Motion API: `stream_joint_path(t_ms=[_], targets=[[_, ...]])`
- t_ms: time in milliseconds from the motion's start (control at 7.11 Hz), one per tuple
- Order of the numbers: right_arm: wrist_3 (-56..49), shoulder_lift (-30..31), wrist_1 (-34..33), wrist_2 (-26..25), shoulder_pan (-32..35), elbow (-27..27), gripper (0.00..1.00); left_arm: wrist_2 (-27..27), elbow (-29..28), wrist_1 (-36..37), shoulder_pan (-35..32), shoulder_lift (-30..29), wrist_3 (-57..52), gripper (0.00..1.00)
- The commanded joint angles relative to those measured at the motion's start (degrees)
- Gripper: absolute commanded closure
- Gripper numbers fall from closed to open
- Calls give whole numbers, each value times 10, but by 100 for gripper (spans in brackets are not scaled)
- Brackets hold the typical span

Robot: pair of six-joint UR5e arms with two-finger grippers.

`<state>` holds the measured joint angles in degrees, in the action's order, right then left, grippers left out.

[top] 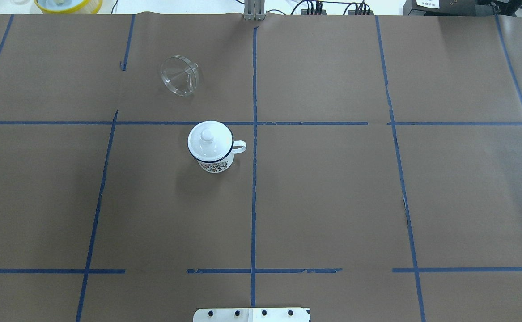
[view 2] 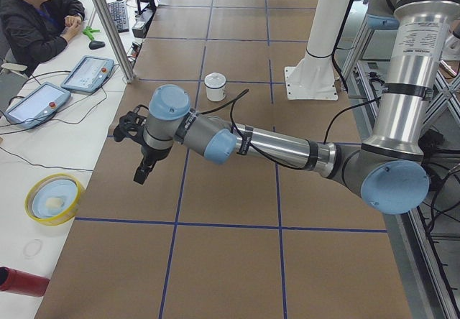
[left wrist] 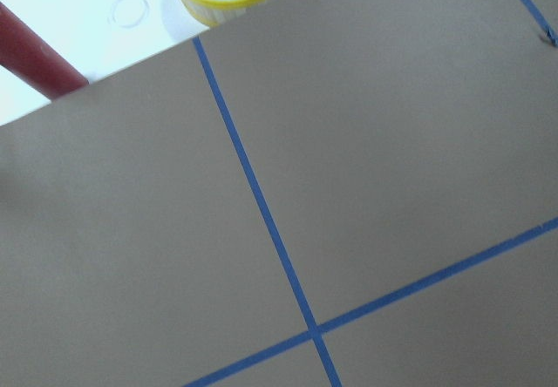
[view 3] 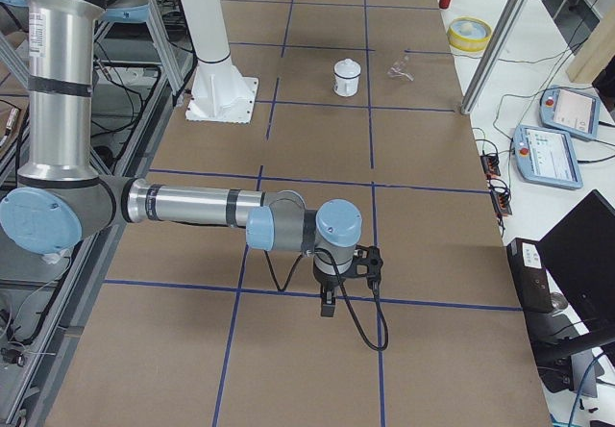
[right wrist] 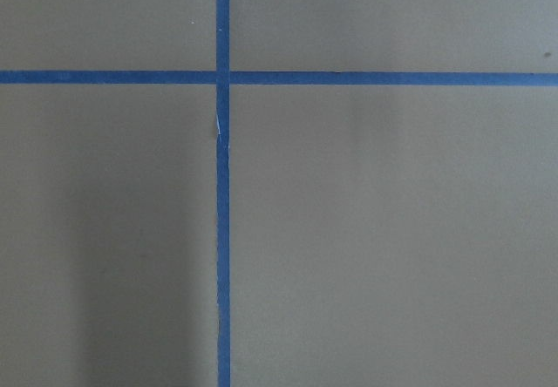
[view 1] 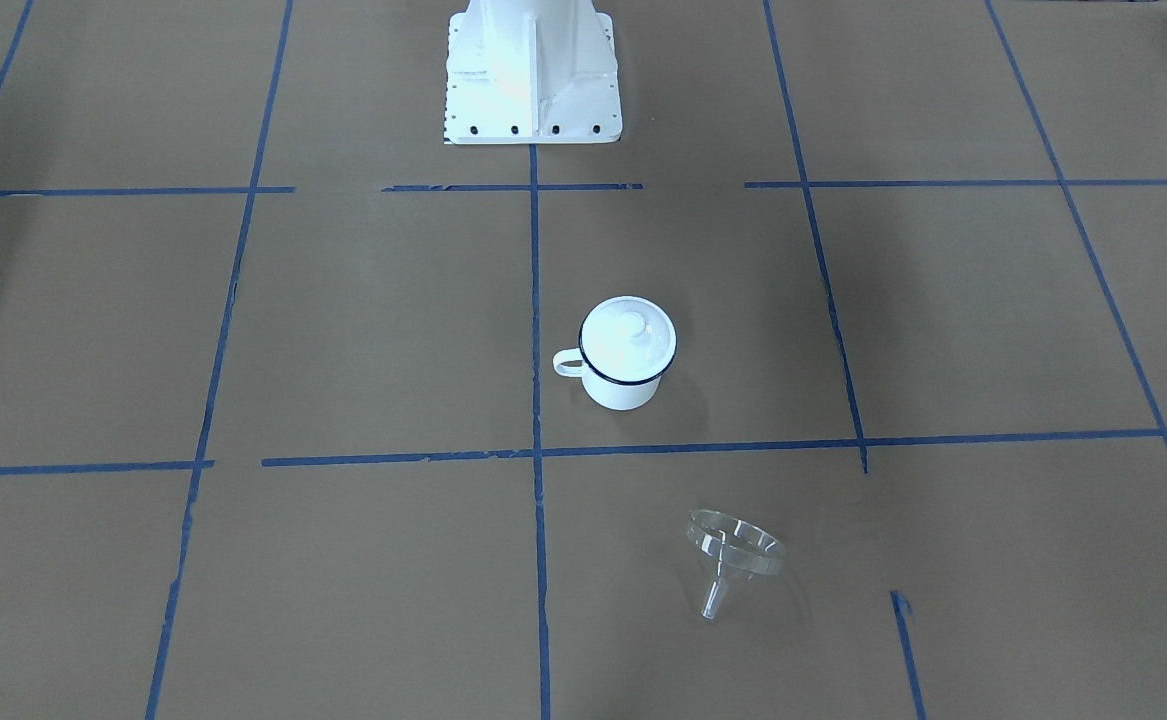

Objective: Place funnel on cup

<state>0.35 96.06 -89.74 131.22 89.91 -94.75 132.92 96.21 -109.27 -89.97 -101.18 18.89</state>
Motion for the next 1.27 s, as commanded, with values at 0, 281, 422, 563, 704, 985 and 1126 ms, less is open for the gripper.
stream_joint_path(t_ms=[0,281,422,563,704,985,1126], targets=[[0,0,0,0,0,0,0,-61,50,12,148,-57,201,0],[0,0,0,0,0,0,0,-81,23,172,285,-211,298,0],[0,0,0,0,0,0,0,-81,5,208,325,-265,378,0],[0,0,0,0,0,0,0,-88,-38,209,362,-322,479,0],[0,0,0,0,0,0,0,-137,-104,210,412,-388,562,0],[0,0,0,0,0,0,0,-149,-134,212,464,-411,596,0],[0,0,0,0,0,0,0,-159,-133,217,471,-409,599,0]])
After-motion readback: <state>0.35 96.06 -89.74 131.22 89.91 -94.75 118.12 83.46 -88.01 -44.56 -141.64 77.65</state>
